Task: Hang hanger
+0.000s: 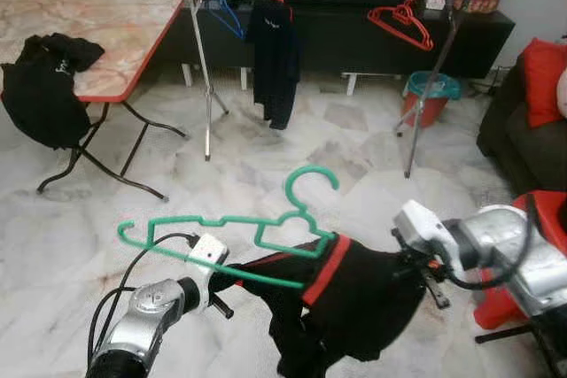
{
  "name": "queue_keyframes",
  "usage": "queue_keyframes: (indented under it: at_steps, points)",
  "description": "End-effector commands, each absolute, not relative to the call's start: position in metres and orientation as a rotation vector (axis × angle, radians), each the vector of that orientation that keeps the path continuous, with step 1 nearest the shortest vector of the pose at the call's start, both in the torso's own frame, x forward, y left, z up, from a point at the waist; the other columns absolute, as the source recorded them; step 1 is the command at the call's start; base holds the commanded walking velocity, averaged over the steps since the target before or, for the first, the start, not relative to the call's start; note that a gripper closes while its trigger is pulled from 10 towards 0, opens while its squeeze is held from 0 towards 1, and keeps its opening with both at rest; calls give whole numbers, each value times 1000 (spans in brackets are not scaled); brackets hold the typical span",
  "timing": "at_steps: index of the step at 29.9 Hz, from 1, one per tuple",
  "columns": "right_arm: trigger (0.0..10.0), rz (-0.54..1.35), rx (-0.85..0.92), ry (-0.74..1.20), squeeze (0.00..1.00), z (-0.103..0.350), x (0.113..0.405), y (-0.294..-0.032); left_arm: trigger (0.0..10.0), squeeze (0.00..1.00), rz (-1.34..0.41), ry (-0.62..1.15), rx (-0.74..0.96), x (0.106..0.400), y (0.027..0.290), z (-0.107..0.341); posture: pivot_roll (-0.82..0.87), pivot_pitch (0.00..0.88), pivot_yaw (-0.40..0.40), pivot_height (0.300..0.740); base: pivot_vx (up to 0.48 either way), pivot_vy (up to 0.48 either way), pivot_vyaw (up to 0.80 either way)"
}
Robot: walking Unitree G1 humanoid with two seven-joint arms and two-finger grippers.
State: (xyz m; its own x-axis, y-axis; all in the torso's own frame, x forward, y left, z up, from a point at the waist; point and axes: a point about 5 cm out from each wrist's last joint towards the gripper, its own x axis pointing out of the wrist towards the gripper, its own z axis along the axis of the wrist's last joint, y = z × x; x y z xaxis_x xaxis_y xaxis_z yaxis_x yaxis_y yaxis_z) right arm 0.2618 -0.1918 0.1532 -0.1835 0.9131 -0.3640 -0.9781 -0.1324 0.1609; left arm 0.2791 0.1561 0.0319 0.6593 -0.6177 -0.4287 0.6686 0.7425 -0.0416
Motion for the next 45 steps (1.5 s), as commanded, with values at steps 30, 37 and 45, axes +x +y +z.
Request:
queue_keyframes:
  at_steps: [30, 37, 45]
  points:
    - [10000, 1599, -753, 657, 0, 121, 260, -239, 0, 0, -586, 526, 229, 282, 191, 27, -19, 0, -14, 740, 0, 0, 0]
    - [10000, 1569, -821, 720, 0, 122, 262, -254, 0, 0, -597, 572, 286, 278, 193, 18, -25, 0, -14, 740, 0, 0, 0]
    - [10000, 1494, -929, 766, 0, 124, 270, -264, 0, 0, -566, 630, 336, 273, 200, 10, -28, 0, -19, 740, 0, 0, 0]
